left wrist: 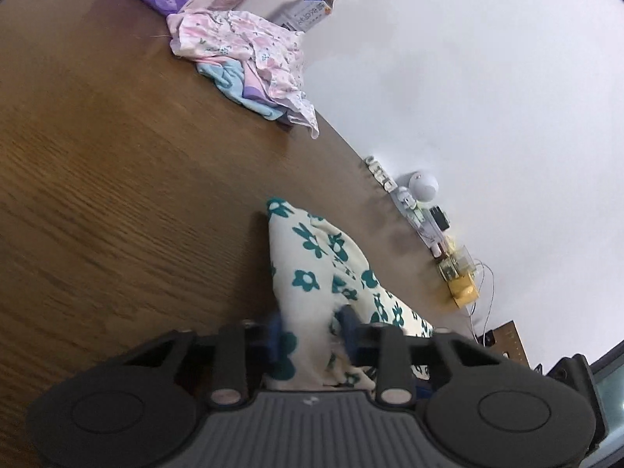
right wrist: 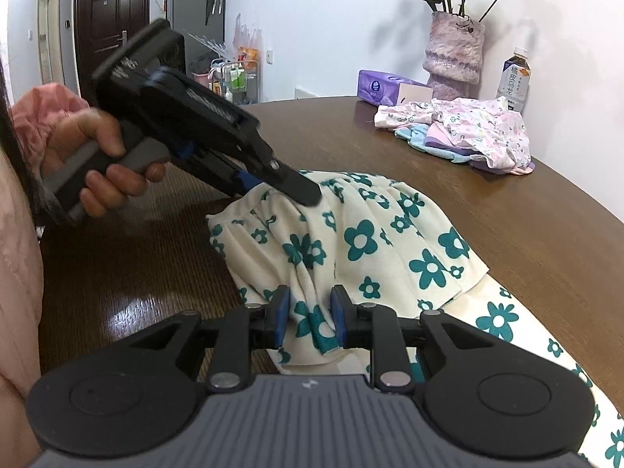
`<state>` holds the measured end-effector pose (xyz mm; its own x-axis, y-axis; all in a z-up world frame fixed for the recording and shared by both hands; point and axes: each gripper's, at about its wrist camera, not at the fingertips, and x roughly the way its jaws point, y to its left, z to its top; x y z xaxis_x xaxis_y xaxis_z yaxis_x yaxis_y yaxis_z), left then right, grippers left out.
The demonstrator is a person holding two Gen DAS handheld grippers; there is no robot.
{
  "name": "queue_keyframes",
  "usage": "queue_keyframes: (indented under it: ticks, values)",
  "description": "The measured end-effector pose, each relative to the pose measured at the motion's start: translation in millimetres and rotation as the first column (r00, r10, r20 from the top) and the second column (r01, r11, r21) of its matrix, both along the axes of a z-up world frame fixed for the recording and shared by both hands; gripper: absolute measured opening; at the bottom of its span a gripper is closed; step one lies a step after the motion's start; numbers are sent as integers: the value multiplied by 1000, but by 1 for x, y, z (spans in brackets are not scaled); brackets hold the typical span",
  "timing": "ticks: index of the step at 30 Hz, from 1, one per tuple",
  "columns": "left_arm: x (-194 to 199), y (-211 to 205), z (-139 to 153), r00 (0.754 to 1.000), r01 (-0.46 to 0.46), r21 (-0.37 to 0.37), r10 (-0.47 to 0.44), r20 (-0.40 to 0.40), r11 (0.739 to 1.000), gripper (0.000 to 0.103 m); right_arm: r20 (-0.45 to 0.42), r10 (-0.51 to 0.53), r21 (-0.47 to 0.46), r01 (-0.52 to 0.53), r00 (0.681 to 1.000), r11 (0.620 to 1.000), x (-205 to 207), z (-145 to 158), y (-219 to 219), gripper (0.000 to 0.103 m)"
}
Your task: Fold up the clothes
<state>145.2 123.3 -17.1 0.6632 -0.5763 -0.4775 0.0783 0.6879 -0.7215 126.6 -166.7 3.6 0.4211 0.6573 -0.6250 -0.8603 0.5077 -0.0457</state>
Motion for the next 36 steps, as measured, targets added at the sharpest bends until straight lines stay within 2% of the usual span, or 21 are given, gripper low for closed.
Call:
queue_keyframes:
  ticks: [2, 4, 6, 8, 10, 12, 17, 22, 25, 26, 28, 33, 36]
  values:
    - [-2, -8, 9, 1000, 5, 75, -7, 30, 997, 20, -2, -6, 9, 6, 1000, 1000, 1, -1, 0, 24]
    - [-6, -17, 23, 996, 19, 183, -34, 78, 983, 19, -13, -30, 24, 30, 999, 999, 0, 1, -2, 27]
    - [-11, -31, 41, 988, 20, 303, -65, 138, 953, 19, -3, -52, 48, 52, 999, 997, -7, 8, -8, 31]
    - [-15, -47, 58, 975, 9, 427, -102, 196, 904, 19, 6, -74, 73, 74, 997, 995, -15, 14, -15, 32]
    - [-20, -65, 73, 958, -13, 555, -148, 244, 831, 19, 5, -111, 99, 110, 994, 989, -22, 19, -26, 36]
    - [-25, -84, 85, 942, -26, 661, -202, 267, 750, 19, -8, -161, 125, 161, 987, 979, -30, 22, -41, 36]
    - [-34, -137, 100, 903, -59, 848, -334, 270, 527, 20, -29, -280, 173, 280, 960, 944, -47, 20, -77, 36]
    - [-39, -196, 99, 861, -120, 947, -444, 249, 298, 21, -37, -357, 214, 356, 934, 910, -61, 15, -106, 37]
    - [-46, -232, 92, 831, -159, 969, -505, 235, 188, 23, -43, -395, 241, 394, 917, 887, -69, 13, -125, 38]
    - [-48, -243, 87, 820, -166, 973, -525, 227, 163, 24, -45, -407, 251, 405, 912, 880, -72, 13, -131, 38]
    - [-53, -265, 78, 799, -168, 977, -561, 215, 135, 27, -46, -430, 267, 426, 901, 864, -76, 14, -143, 39]
    - [-57, -317, 49, 763, -123, 985, -624, 171, 120, 28, -54, -489, 296, 481, 871, 825, -84, 15, -172, 41]
    - [-59, -339, 25, 745, -107, 990, -653, 138, 87, 24, -68, -509, 305, 504, 858, 808, -87, 13, -188, 41]
